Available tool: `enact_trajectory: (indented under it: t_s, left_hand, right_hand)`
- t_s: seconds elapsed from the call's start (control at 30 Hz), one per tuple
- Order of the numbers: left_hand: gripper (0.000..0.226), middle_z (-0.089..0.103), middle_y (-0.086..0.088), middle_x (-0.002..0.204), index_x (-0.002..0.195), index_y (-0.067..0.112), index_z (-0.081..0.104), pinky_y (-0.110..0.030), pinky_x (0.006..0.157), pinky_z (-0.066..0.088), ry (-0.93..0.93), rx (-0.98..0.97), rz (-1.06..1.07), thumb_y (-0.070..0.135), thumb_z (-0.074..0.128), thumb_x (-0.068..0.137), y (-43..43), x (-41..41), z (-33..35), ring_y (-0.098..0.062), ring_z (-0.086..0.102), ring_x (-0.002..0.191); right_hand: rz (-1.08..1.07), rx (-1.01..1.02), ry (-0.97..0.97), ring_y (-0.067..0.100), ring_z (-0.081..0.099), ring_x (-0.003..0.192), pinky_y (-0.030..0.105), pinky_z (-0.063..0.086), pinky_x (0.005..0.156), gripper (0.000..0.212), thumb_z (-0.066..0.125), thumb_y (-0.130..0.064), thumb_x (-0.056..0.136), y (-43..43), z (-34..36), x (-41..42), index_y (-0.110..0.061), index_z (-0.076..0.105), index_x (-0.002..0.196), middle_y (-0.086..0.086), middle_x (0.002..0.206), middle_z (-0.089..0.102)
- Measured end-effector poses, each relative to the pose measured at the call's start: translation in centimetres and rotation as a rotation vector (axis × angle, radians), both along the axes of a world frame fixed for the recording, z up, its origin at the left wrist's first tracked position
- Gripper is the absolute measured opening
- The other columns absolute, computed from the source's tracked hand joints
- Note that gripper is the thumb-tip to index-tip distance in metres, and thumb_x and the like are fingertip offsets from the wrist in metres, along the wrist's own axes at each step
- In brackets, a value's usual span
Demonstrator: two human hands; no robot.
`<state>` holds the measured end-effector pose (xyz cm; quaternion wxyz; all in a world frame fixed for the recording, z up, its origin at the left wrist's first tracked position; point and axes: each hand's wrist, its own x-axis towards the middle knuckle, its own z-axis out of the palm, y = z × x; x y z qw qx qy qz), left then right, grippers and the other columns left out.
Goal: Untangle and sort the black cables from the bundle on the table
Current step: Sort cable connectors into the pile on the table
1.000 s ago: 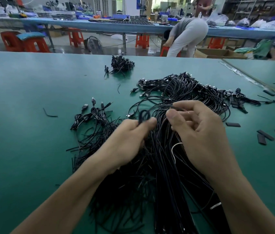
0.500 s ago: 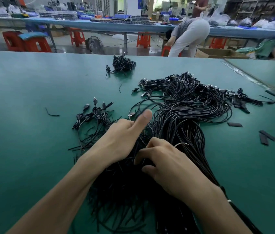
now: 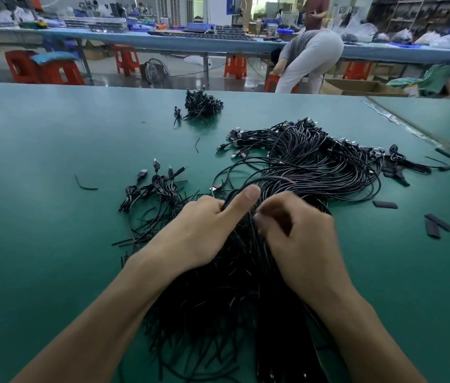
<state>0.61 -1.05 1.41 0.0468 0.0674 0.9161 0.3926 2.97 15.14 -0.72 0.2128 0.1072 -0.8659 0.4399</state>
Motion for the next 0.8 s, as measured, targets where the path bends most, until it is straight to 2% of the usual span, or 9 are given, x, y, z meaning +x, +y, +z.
enact_trajectory:
  t_s: [0.1,0.2,0.27,0.43,0.5,0.57,0.6,0.7,0.8]
  left_hand:
    - [0.068,0.032,0.012,0.034,0.049,0.020,0.030,-0.019,0.036,0.025,-0.008,-0.024,-0.036,0.078,0.036,0.085,0.3,0.0,-0.1,-0.006,0.027,0.032]
    - [0.060,0.040,0.014,0.036,0.057,0.020,0.040,-0.019,0.036,0.028,-0.031,-0.013,-0.080,0.069,0.052,0.089,0.6,0.1,-0.4,-0.005,0.034,0.032]
    - [0.055,0.042,0.013,0.038,0.059,0.019,0.044,-0.019,0.037,0.029,-0.037,-0.001,-0.104,0.063,0.060,0.088,0.7,0.1,-0.5,-0.006,0.036,0.034]
    - [0.046,0.048,0.014,0.041,0.061,0.019,0.049,-0.015,0.039,0.031,-0.002,-0.007,-0.073,0.050,0.062,0.093,0.2,0.0,-0.6,-0.001,0.041,0.036]
    - [0.046,0.053,0.012,0.043,0.065,0.018,0.056,-0.016,0.040,0.035,-0.036,-0.027,-0.034,0.057,0.064,0.088,0.2,0.0,-0.7,-0.001,0.047,0.037]
    - [0.052,0.058,0.008,0.053,0.073,0.017,0.061,-0.023,0.047,0.039,-0.079,-0.095,0.030,0.068,0.062,0.083,0.2,-0.1,-0.7,-0.008,0.054,0.046]
    - [0.056,0.059,0.005,0.059,0.076,0.015,0.061,-0.025,0.050,0.039,-0.088,-0.133,0.052,0.071,0.060,0.082,0.3,-0.2,-0.8,-0.012,0.055,0.051]
    - [0.059,0.057,0.001,0.064,0.074,0.014,0.056,-0.028,0.052,0.035,-0.086,-0.188,0.071,0.072,0.055,0.084,0.3,-0.2,-1.1,-0.017,0.054,0.056]
    - [0.064,0.048,0.010,0.049,0.062,0.018,0.044,-0.023,0.040,0.028,-0.073,-0.178,0.020,0.079,0.054,0.079,0.7,0.3,-0.8,-0.009,0.042,0.041]
  right_hand:
    - [-0.109,-0.405,-0.029,0.010,0.072,0.068,0.034,0.058,0.066,0.009,0.067,-0.019,0.088,0.2,0.1,-0.4,-0.025,0.062,0.083,-0.004,0.073,0.073]
    - [-0.007,-0.788,-0.075,0.016,0.073,0.068,0.026,0.055,0.059,0.013,0.064,-0.006,0.091,-0.5,0.5,-0.2,-0.016,0.061,0.084,0.005,0.077,0.075]
    - [0.065,-0.896,-0.048,0.021,0.073,0.069,0.025,0.055,0.060,0.015,0.059,-0.003,0.095,-1.0,0.9,0.2,-0.017,0.058,0.088,0.010,0.078,0.074]
    - [0.063,-0.794,0.162,0.016,0.072,0.083,0.020,0.052,0.069,0.017,0.058,-0.009,0.094,-2.0,2.0,1.2,-0.025,0.058,0.088,0.007,0.086,0.073]
    - [0.068,-0.859,0.167,0.016,0.067,0.075,0.024,0.048,0.066,0.014,0.059,-0.014,0.092,-1.6,2.8,1.4,-0.027,0.058,0.086,0.007,0.086,0.070]
    - [0.097,-0.919,0.100,0.018,0.062,0.067,0.028,0.046,0.062,0.012,0.059,-0.018,0.089,-0.4,3.8,1.4,-0.028,0.059,0.083,0.006,0.084,0.069]
    - [0.117,-0.874,0.070,0.018,0.063,0.066,0.027,0.046,0.060,0.011,0.060,-0.019,0.088,0.2,4.2,1.3,-0.029,0.059,0.083,0.004,0.084,0.070]
    - [0.133,-0.464,0.092,0.013,0.068,0.078,0.022,0.053,0.064,0.010,0.065,-0.022,0.087,1.2,4.7,1.1,-0.032,0.063,0.084,0.000,0.088,0.072]
    - [0.142,-0.248,0.085,0.009,0.068,0.084,0.019,0.054,0.065,0.012,0.069,-0.021,0.089,0.5,3.8,0.9,-0.031,0.064,0.086,-0.009,0.091,0.070]
